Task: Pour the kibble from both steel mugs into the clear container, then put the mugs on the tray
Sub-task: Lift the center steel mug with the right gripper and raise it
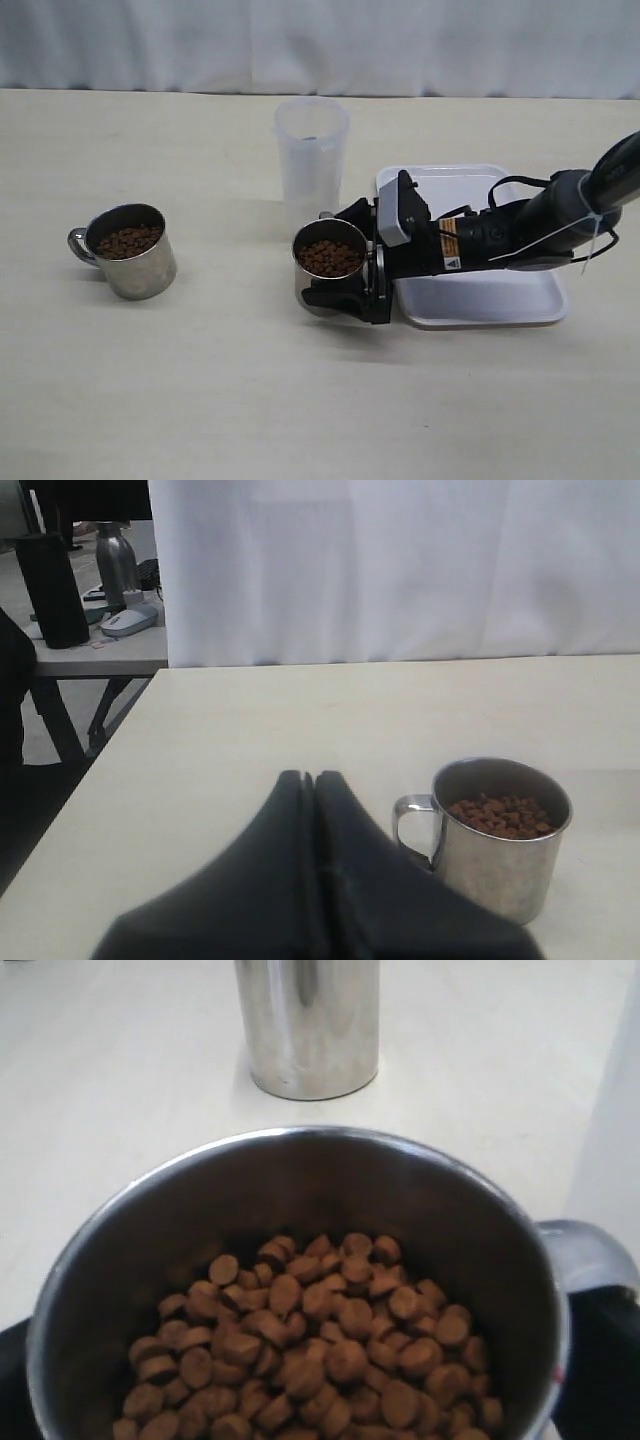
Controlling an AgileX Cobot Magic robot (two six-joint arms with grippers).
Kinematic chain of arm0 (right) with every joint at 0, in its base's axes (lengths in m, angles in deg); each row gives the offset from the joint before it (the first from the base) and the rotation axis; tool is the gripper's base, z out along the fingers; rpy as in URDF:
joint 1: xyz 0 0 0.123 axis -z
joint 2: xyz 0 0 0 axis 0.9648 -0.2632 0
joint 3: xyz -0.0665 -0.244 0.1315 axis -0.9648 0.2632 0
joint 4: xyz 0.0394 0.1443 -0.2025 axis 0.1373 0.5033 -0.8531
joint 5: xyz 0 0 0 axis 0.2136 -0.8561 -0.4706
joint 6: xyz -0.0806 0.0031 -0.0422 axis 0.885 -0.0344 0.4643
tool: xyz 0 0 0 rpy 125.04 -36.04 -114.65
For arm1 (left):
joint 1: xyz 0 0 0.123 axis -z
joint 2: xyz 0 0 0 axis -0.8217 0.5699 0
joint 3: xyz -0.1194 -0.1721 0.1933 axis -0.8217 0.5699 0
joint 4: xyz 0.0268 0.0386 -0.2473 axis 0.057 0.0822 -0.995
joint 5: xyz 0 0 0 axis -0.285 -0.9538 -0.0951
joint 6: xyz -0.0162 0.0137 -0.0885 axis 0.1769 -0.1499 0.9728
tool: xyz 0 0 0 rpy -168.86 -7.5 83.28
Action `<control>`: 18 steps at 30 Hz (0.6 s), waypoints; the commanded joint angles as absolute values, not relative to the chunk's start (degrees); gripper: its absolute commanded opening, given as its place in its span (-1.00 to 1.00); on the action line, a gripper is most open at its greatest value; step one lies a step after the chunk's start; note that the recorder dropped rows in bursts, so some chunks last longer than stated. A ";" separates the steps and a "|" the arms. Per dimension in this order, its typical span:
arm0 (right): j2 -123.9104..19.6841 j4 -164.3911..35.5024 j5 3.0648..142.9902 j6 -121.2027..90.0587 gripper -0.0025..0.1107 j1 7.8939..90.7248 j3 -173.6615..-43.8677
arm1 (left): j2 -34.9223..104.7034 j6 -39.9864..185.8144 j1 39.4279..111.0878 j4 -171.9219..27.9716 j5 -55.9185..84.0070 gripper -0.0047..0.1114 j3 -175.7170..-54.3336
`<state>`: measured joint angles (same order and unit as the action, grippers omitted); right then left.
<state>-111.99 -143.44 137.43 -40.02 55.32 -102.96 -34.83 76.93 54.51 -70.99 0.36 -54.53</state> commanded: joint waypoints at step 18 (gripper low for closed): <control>-107.00 -150.10 140.92 -51.51 -0.88 60.05 -102.97 | -34.92 77.05 54.60 -71.19 0.70 -0.92 -54.33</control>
